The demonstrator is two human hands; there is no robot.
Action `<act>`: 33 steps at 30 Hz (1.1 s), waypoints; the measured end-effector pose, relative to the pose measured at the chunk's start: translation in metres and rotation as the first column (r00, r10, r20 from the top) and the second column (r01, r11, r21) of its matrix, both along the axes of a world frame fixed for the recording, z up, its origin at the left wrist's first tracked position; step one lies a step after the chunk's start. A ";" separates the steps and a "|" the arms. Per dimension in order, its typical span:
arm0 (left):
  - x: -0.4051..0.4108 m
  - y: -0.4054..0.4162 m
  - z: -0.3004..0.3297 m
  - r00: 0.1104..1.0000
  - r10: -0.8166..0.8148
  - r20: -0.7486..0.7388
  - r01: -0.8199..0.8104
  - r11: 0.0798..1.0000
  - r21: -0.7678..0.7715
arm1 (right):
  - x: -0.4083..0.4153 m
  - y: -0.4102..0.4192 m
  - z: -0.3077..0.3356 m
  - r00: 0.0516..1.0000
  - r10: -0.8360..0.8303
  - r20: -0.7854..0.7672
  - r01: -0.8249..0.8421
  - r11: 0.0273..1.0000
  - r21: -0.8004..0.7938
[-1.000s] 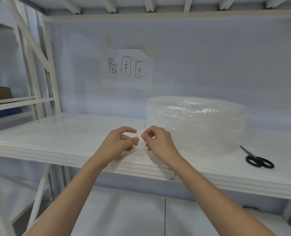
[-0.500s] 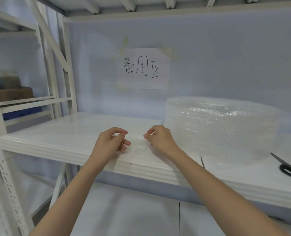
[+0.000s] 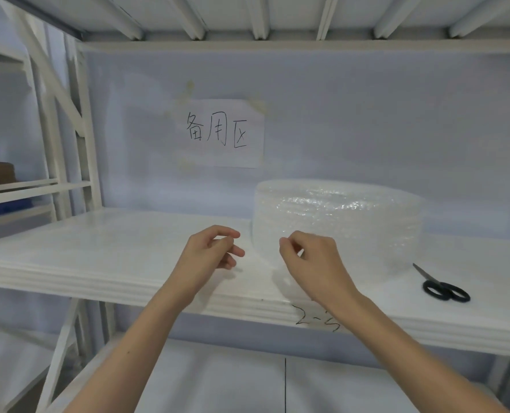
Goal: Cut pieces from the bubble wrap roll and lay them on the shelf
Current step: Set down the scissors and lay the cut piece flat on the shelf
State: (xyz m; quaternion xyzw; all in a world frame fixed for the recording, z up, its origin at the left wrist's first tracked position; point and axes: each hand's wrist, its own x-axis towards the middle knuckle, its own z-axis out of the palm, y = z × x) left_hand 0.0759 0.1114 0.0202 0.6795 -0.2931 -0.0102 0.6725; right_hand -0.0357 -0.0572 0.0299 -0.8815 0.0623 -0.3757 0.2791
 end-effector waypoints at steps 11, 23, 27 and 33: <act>-0.043 -0.071 -0.005 0.987 -0.158 0.004 0.158 0.987 0.018 | -0.077 -0.080 0.012 0.969 -0.225 0.101 0.221 0.974 0.046; -0.028 -0.054 0.003 0.997 0.020 0.075 -0.020 1.000 0.002 | -0.052 -0.062 -0.001 0.991 -0.087 0.097 0.074 0.989 0.127; 0.010 -0.026 0.008 0.891 0.324 0.318 -0.369 0.925 0.091 | -0.044 -0.056 -0.003 0.996 -0.038 0.080 0.025 0.988 0.154; 0.063 -0.011 -0.006 0.881 0.273 0.387 -0.463 0.666 0.584 | -0.029 -0.044 -0.004 0.999 0.018 0.046 -0.025 0.986 0.165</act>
